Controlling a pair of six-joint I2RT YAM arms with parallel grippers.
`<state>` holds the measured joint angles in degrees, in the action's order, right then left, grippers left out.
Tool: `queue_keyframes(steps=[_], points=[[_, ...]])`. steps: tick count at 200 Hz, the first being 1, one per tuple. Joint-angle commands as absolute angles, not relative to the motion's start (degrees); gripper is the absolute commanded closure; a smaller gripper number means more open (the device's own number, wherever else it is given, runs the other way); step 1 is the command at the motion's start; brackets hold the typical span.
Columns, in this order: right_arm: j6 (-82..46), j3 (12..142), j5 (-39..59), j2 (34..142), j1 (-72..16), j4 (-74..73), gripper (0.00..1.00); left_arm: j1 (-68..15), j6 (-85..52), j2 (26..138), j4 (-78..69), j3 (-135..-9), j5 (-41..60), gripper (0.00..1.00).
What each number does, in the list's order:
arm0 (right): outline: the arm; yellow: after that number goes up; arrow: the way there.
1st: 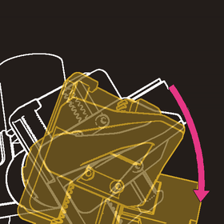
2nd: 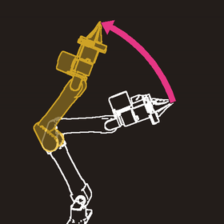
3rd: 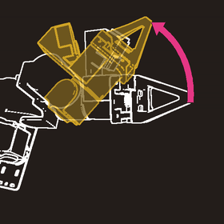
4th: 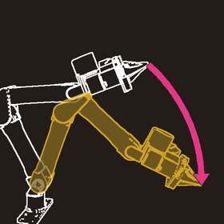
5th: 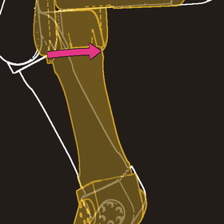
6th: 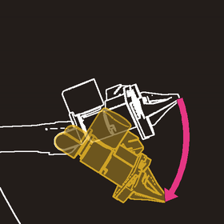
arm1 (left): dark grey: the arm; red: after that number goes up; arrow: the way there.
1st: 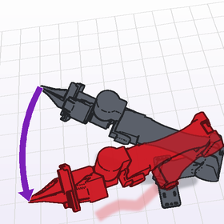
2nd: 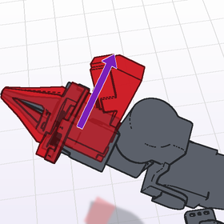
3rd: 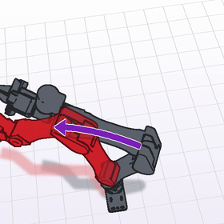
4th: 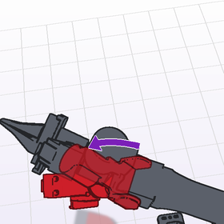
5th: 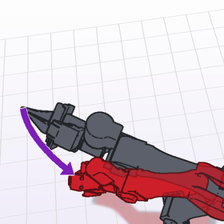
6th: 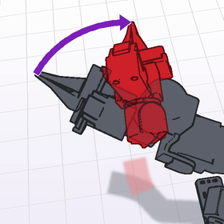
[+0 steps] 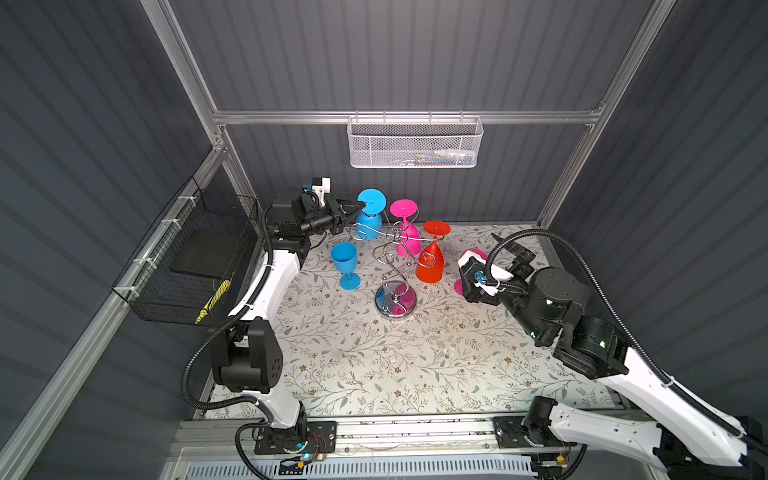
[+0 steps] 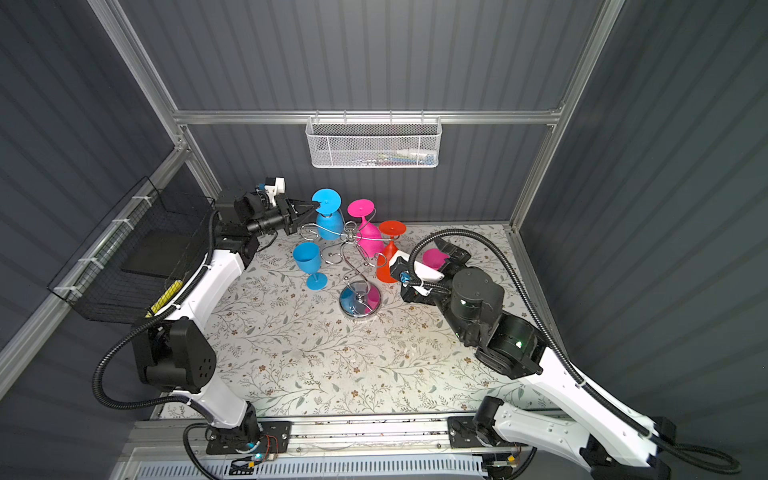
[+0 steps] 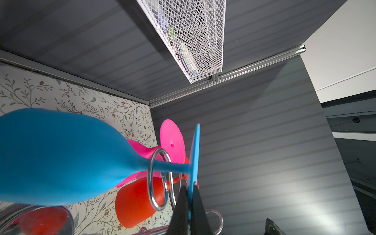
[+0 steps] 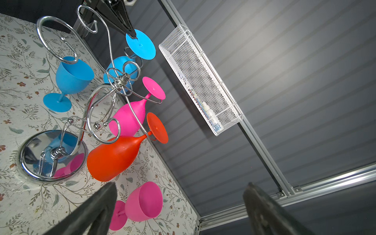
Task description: Take the wine glass off the wine glass rack
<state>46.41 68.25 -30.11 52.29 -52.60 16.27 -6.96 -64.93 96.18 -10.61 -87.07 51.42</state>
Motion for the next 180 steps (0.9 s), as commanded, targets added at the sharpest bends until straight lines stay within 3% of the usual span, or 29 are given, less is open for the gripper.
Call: queue_keyframes(steps=[1,180], points=[[45.4,68.0,-31.0,51.7,-52.8,15.9,0.01,-7.4,-65.7,96.8,-13.8,-89.4,51.9,1.00],[45.5,68.4,-30.6,52.5,-52.9,15.6,0.01,-9.2,-66.9,92.6,-13.0,-85.5,54.2,1.00]])
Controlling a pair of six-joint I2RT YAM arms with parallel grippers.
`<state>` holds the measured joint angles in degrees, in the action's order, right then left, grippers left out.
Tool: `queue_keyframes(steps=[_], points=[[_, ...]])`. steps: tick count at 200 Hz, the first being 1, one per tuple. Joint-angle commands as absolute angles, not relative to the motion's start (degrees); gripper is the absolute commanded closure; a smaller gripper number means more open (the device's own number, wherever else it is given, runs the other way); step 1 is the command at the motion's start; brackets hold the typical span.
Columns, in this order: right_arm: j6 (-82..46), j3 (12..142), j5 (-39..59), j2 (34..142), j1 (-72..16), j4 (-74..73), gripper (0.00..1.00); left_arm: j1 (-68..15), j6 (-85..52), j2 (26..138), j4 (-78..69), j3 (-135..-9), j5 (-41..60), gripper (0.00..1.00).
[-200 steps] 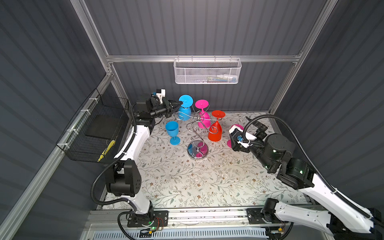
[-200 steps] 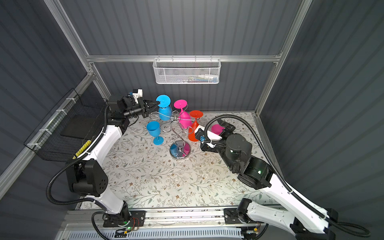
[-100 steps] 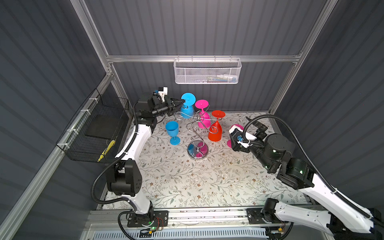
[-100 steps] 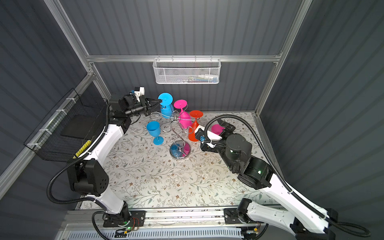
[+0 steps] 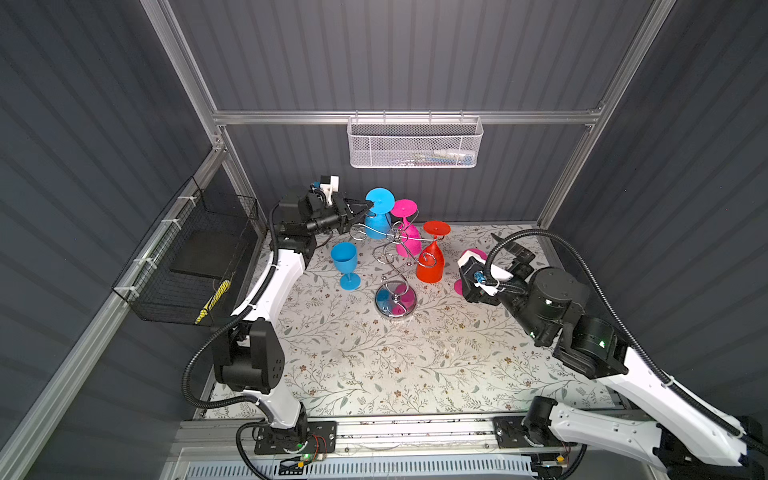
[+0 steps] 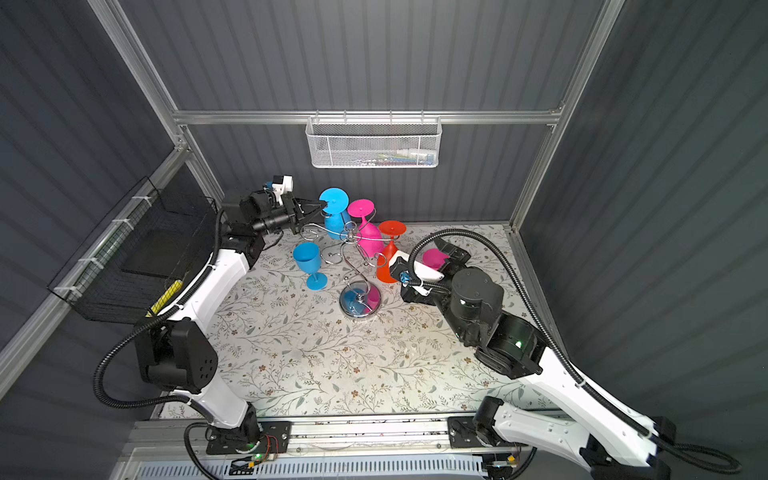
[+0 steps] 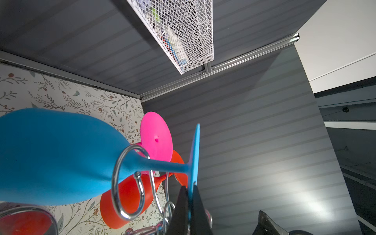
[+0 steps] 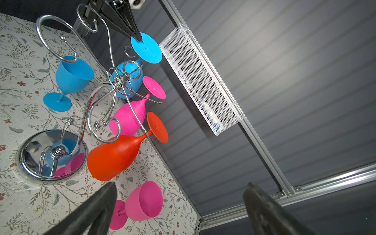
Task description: Take the wine glass off the wine glass rack
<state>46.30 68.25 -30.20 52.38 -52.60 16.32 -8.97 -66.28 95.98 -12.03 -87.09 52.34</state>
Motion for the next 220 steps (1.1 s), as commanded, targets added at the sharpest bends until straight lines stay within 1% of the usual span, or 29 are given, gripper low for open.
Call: queue_keyframes(steps=[1,174,220], points=[[45.5,68.4,-30.6,52.5,-52.9,15.6,0.01,-9.2,-66.9,92.6,-13.1,-85.5,54.1,1.00],[44.7,67.5,-30.8,51.8,-52.9,15.7,0.01,-9.1,-68.3,88.2,-11.8,-81.8,55.4,1.00],[44.5,67.4,-30.9,51.6,-52.9,15.9,0.01,-9.1,-66.2,87.5,-9.5,-81.7,55.6,1.00]])
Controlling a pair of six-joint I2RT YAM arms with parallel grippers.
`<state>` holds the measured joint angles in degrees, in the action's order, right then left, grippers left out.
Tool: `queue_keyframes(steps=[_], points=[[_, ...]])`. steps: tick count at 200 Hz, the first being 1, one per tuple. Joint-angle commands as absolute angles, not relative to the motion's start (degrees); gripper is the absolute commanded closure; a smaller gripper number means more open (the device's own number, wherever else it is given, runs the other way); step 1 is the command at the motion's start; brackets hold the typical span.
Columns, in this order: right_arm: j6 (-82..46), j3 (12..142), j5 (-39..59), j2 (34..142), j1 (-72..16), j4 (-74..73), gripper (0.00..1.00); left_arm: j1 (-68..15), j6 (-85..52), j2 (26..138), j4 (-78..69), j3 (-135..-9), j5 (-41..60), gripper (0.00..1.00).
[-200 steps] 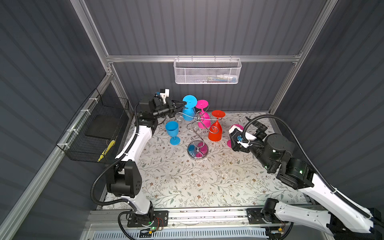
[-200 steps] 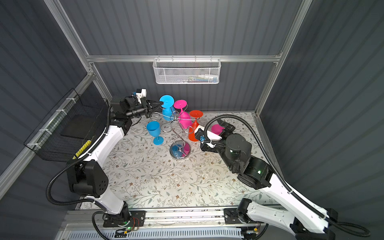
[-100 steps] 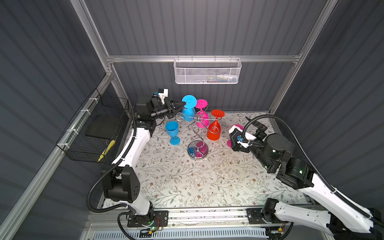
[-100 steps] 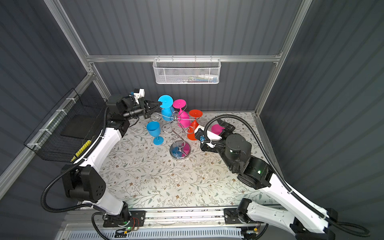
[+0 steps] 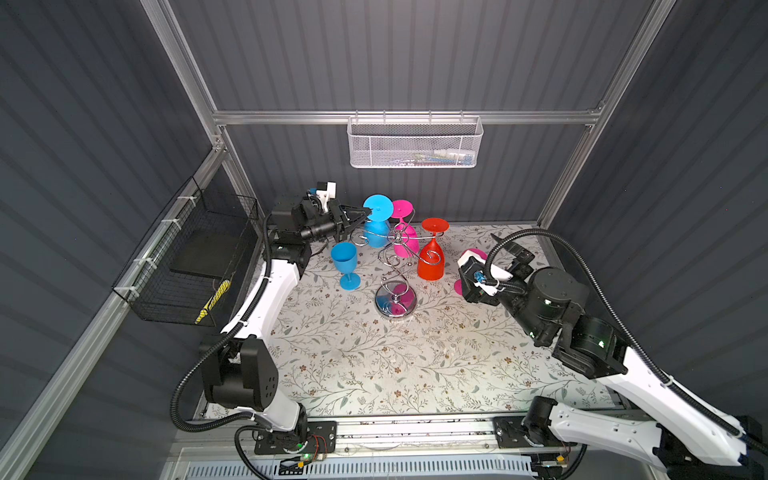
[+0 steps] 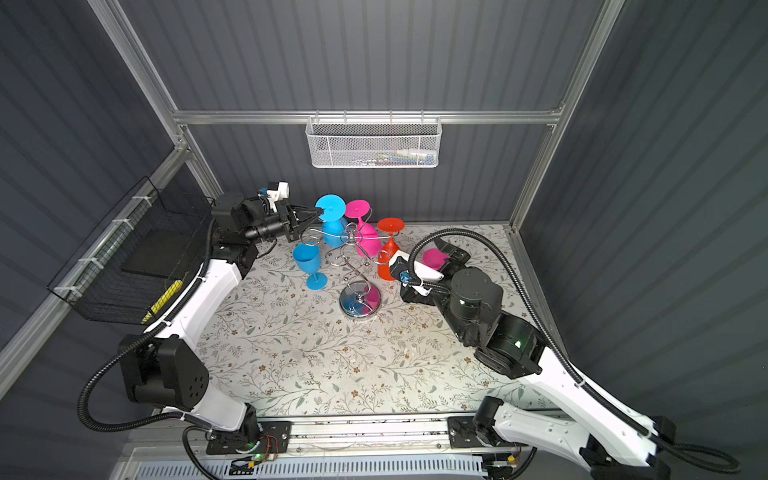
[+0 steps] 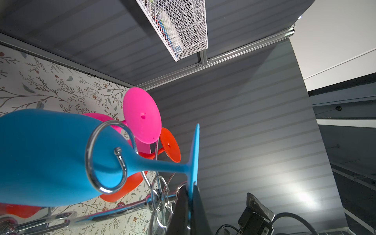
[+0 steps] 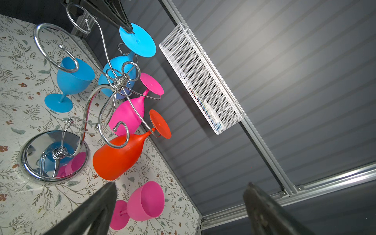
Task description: Take the wine glass off the wine glass rack
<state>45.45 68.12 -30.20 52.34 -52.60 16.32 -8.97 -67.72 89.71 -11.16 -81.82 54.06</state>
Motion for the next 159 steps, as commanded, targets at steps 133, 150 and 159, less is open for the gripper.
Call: queue_keyframes(steps=[133,150,159], points=[[44.4,67.4,-30.8,51.6,-53.0,16.2,0.01,-4.6,-66.3,84.0,-7.4,-78.6,56.4,1.00],[44.4,67.3,-30.8,51.6,-53.0,16.1,0.01,-4.1,-66.4,83.5,-7.1,-78.1,56.4,1.00],[44.3,67.3,-30.7,51.6,-53.0,16.2,0.01,-3.7,-66.5,83.2,-7.1,-77.7,56.3,1.00]])
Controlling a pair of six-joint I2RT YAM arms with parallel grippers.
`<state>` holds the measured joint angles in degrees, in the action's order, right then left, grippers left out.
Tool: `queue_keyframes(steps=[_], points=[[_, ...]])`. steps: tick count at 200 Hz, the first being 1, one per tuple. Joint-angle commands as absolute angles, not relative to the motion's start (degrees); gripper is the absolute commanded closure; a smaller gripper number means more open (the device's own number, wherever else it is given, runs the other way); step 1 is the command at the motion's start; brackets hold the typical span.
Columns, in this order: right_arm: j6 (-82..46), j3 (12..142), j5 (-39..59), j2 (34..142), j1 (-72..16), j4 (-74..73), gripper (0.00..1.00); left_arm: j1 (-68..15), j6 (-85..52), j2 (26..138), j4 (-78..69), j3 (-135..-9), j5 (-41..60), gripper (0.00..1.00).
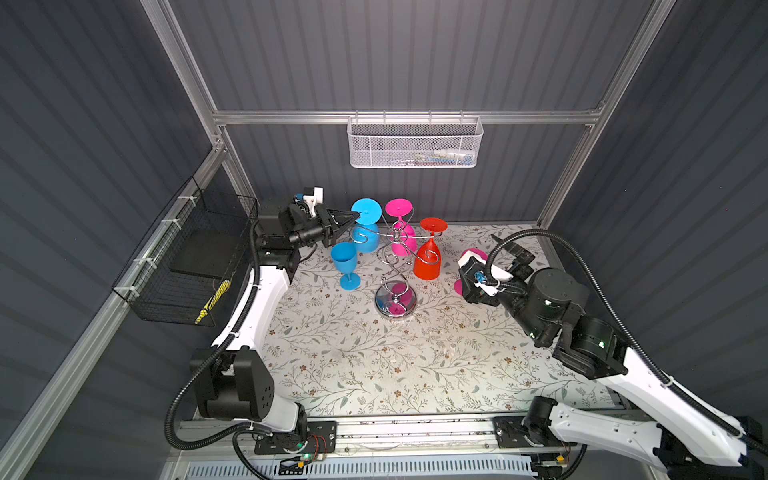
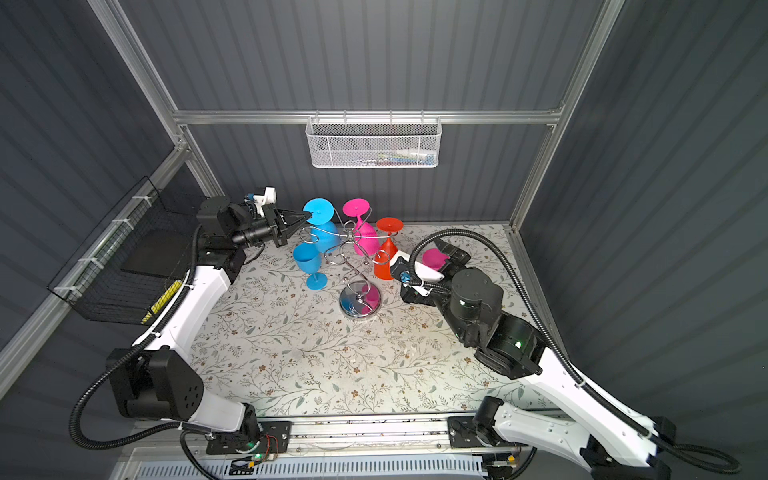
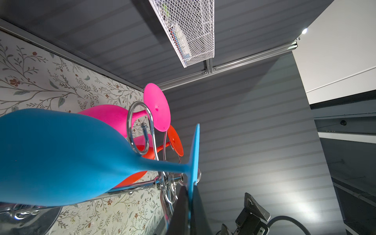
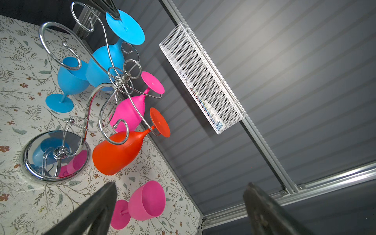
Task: Take the wine glass off the wine glass rack
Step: 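Pull the blue glass off the hook with the left gripper while the right arm rises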
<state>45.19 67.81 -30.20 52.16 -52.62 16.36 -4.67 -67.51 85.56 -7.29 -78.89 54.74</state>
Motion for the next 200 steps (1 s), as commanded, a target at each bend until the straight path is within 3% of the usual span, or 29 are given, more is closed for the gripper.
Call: queue_keyframes(steps=[1,134,169,200], points=[[44.3,67.3,-30.7,51.6,-53.0,16.2,0.01,-3.7,-66.5,83.2,-7.1,-77.7,56.3,1.00],[43.6,67.2,-30.8,50.6,-53.0,14.9,0.01,3.0,-58.6,81.5,3.0,-85.6,53.3,1.00],[38.5,68.2,-31.6,50.1,-52.9,12.8,0.01,3.0,-52.0,82.8,9.1,-92.5,51.4,1.00],[26.7,72.5,-31.8,51.2,-51.7,14.9,0.01,2.9,-43.2,83.2,16.5,-99.1,48.4,1.00]])
